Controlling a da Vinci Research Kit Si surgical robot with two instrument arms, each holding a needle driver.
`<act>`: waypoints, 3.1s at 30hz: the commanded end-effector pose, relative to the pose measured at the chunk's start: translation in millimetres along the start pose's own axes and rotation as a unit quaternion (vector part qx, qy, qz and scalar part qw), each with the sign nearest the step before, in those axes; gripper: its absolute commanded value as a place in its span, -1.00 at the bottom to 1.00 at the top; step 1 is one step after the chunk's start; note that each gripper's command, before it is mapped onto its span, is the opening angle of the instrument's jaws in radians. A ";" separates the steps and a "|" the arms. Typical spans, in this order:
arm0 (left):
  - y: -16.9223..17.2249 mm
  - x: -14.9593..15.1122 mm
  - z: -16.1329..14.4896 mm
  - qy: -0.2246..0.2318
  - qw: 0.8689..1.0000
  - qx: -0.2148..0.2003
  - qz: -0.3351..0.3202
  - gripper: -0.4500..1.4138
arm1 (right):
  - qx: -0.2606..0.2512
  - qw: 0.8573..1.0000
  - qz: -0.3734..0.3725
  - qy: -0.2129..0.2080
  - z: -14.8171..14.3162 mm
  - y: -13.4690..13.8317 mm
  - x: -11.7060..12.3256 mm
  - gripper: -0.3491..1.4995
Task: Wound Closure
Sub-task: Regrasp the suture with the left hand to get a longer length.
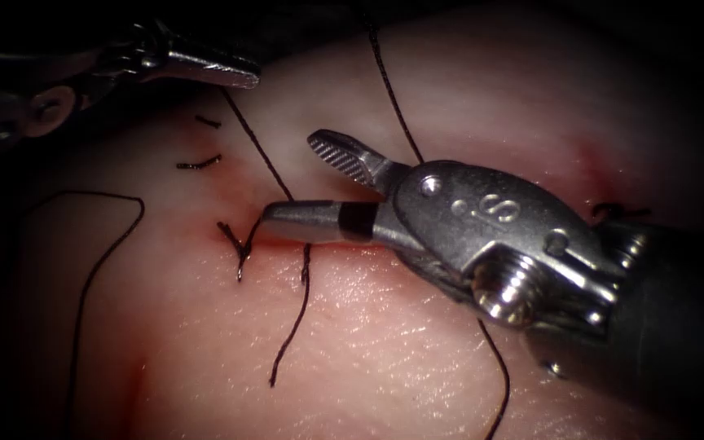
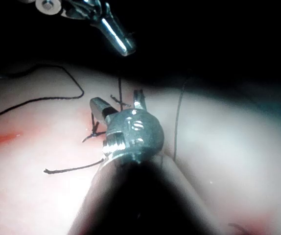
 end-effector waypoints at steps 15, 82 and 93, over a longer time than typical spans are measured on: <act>-0.3 0.6 0.0 0.006 1.000 0.001 0.005 -1.00 | -0.017 0.999 -0.024 -0.030 5.3 -0.7 -1.2 -1.00; -0.6 -0.5 -2.9 0.054 0.997 0.033 0.039 -1.00 | -0.078 0.995 -0.061 0.003 3.0 0.9 -2.6 -1.00; -4.9 1.4 1.8 0.099 0.992 0.047 0.057 -1.00 | -0.024 0.997 -0.040 0.062 0.7 -0.9 -1.0 0.93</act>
